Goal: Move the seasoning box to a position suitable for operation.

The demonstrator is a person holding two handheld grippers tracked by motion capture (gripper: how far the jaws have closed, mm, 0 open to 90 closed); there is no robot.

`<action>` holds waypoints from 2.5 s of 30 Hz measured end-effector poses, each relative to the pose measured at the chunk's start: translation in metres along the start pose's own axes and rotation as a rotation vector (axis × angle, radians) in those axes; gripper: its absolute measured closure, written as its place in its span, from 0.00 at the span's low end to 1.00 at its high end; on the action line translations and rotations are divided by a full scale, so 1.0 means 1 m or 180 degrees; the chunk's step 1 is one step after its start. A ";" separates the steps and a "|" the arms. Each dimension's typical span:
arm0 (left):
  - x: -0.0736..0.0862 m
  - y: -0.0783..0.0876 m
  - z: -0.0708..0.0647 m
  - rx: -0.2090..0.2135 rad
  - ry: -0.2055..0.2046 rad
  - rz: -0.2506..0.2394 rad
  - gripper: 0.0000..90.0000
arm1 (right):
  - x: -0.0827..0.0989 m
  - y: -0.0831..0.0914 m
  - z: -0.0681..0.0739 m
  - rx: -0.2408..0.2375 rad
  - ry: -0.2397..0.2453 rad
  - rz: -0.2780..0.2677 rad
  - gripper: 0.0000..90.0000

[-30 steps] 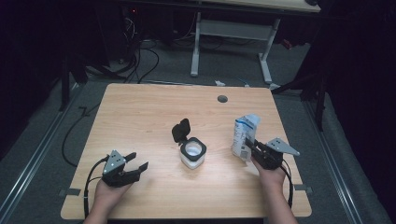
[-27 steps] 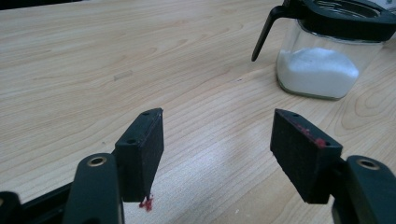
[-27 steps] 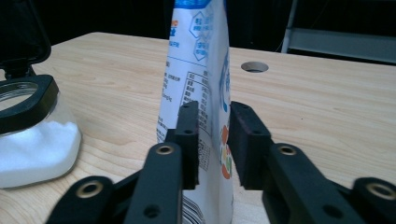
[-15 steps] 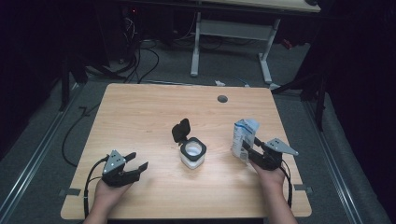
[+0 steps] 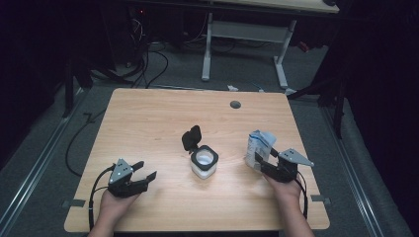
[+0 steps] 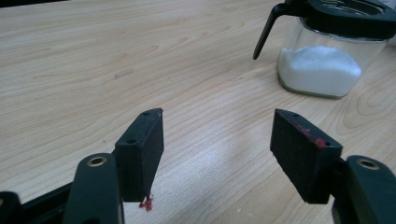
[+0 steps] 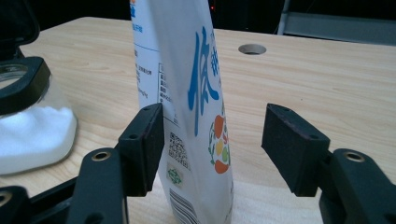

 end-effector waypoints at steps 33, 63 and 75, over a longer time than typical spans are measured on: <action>0.001 -0.005 -0.003 0.0047 0.0018 0.0073 0.39 | 0.044 0.046 0.015 0.0088 0.0123 0.0177 0.42; -0.001 -0.011 -0.008 0.0010 0.0150 0.0078 0.40 | 0.055 0.062 0.046 -0.0108 0.0180 0.0200 0.52; -0.002 -0.017 -0.012 -0.0020 0.0108 0.0142 0.40 | 0.041 0.043 0.067 -0.0195 0.0278 0.0188 0.58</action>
Point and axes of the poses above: each handheld gripper's, and its own axes: y roughly backward along the jaws, x roughly out of its underside, z roughly to its left, the point moved 2 cm from there along -y, roughly forward along the jaws, and after that the axes turned 11 degrees about x, right-handed, at the moved point
